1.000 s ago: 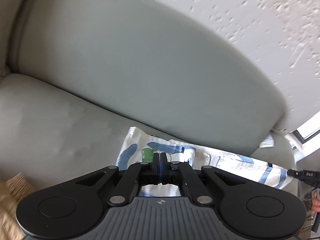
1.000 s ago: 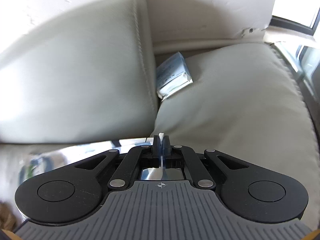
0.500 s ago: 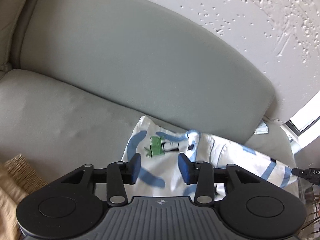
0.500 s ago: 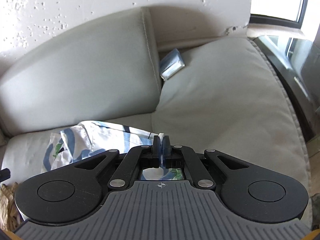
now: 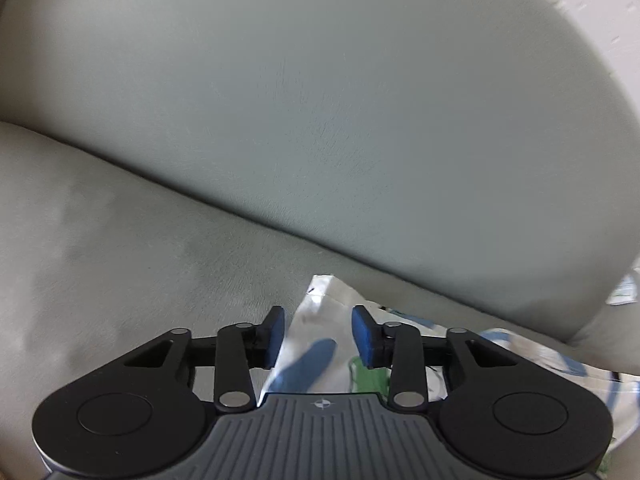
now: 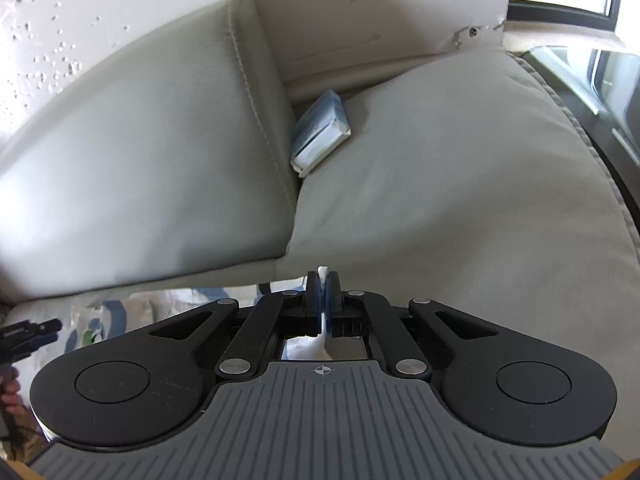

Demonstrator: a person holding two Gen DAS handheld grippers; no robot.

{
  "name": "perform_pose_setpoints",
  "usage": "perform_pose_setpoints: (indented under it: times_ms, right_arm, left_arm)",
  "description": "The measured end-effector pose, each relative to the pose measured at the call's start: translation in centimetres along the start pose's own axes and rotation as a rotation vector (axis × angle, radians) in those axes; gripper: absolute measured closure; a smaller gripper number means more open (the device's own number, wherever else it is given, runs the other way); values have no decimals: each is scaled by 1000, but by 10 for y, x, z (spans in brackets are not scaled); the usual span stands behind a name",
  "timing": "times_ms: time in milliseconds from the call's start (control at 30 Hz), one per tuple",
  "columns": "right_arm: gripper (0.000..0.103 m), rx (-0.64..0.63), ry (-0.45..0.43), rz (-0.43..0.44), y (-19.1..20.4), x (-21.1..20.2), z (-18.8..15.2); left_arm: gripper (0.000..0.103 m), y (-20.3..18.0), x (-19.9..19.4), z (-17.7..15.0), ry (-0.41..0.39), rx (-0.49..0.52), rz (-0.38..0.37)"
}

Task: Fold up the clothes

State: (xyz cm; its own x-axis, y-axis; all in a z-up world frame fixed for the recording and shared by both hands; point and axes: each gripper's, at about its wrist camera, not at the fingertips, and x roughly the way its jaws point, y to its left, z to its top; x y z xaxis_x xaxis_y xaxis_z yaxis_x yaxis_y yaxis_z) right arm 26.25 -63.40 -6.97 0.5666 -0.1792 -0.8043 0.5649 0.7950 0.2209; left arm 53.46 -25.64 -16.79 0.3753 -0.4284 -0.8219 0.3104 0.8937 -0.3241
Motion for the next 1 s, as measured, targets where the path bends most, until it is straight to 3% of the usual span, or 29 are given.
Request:
perform_pose_setpoints:
  times_ms: [133,167,200,333,567,800,1000]
  right_arm:
    - [102,4,-2,4,-4,8,2]
    - [102,8,-3,3,-5,8,2]
    - [102,13,-4,1,-6,9,2]
    - [102,29,-9,-8,-7,8,1]
    - [101,87,-25,6,-2,-23,-8]
    - [101,114,-18,66,2,-88,-42]
    - [101,123,6,135,-16,-149,-108]
  left_arm:
    - [76,-12,14,2,-33,45,55]
    - [97,-16,14,1,-34,79,91]
    - [102,-21,13,0,-29,110,111]
    - [103,-35,-12,-5,13,189,104]
    - [103,-34,-120,-17,-99,117,16]
    - [103,-22,-231,-86,-165,75,-74]
    - [103,9,-300,-174,-165,33,-119]
